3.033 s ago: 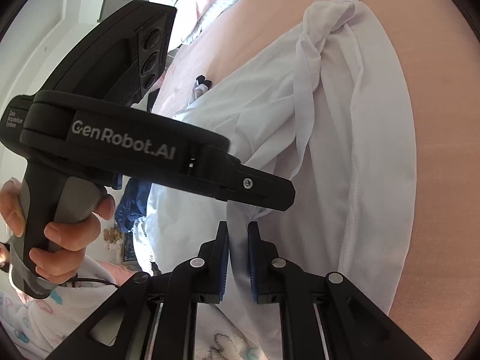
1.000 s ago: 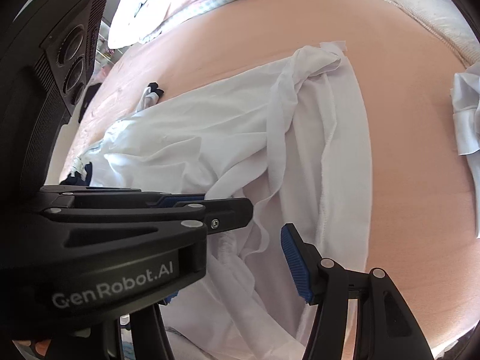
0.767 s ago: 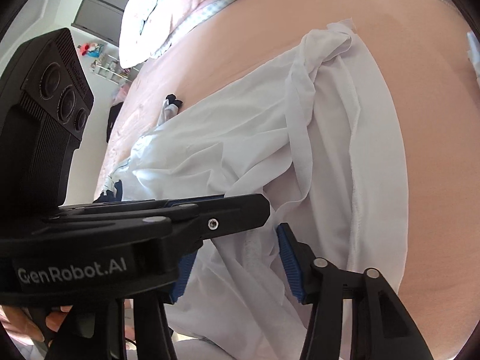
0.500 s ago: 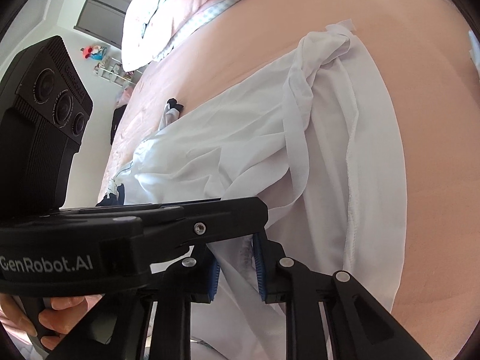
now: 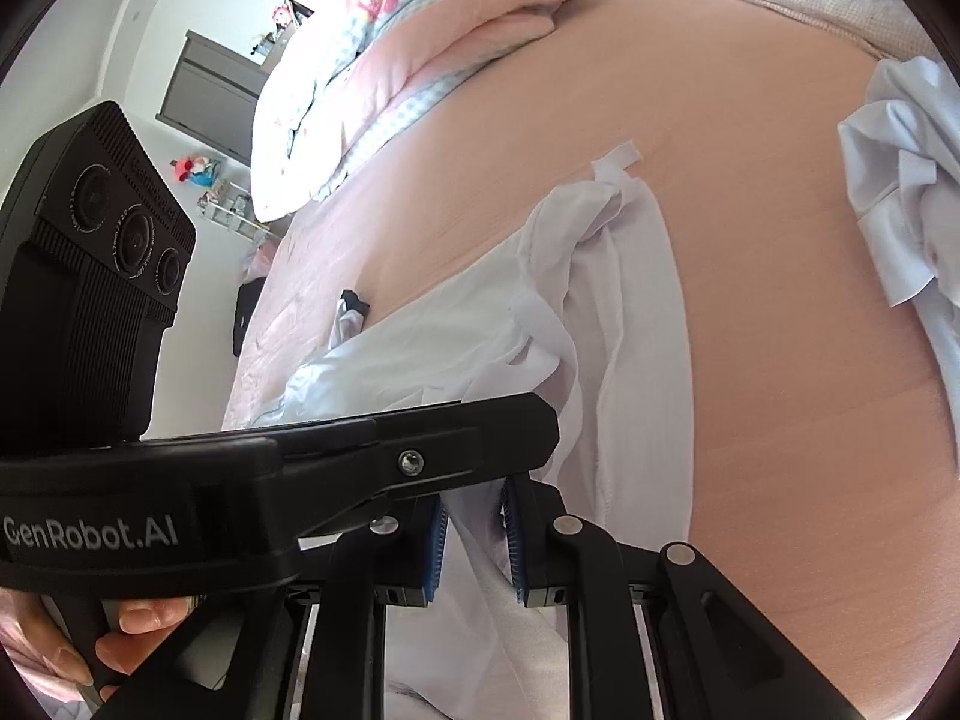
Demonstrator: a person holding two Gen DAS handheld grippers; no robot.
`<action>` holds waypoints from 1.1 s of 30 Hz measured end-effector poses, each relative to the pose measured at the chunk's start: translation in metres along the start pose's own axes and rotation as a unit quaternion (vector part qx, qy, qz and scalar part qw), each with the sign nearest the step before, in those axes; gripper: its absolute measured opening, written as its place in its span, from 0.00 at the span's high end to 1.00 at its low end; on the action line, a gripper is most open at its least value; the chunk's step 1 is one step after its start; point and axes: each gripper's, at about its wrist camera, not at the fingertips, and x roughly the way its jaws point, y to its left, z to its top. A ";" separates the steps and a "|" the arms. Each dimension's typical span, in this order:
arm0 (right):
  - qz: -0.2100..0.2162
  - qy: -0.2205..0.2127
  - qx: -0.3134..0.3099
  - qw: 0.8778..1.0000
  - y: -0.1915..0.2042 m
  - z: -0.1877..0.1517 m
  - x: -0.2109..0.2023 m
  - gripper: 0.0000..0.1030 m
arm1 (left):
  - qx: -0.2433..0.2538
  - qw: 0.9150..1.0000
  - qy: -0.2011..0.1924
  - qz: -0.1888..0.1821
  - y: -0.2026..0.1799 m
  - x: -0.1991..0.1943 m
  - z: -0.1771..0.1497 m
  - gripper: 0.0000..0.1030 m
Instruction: Fold clothes
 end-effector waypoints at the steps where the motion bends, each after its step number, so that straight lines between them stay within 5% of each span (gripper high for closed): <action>1: -0.003 -0.004 0.003 1.000 -0.003 0.002 -0.003 0.85 | 0.002 1.000 0.002 -0.003 -0.004 0.003 0.002 0.90; 8: -0.014 -0.009 0.029 0.999 -0.026 0.005 -0.008 0.85 | 0.011 1.000 0.029 -0.005 0.001 0.026 0.018 0.89; 16: -0.046 0.016 0.039 0.998 -0.043 -0.004 0.008 0.85 | -0.057 0.996 0.060 -0.035 0.032 0.046 0.020 0.89; 19: -0.044 0.012 0.042 0.998 -0.045 -0.004 0.004 0.85 | -0.048 0.997 0.053 -0.004 0.039 0.040 0.026 0.89; 21: -0.045 0.013 0.038 0.998 -0.044 -0.004 0.002 0.85 | -0.043 0.997 0.066 0.025 0.039 0.038 0.025 0.84; 25: -0.061 0.024 0.032 0.997 -0.042 -0.005 0.001 0.85 | -0.056 0.994 0.081 0.049 0.044 0.045 0.029 0.55; 28: -0.073 0.037 0.035 0.996 -0.043 -0.007 -0.001 0.84 | -0.067 0.993 0.078 0.049 0.049 0.046 0.027 0.54; 31: -0.087 0.051 0.037 0.994 -0.043 -0.007 -0.004 0.69 | -0.090 0.992 0.082 0.038 0.059 0.040 0.013 0.54; 33: -0.109 0.053 0.033 0.992 -0.041 -0.005 -0.009 0.47 | -0.103 0.991 0.083 0.026 0.066 0.038 0.009 0.54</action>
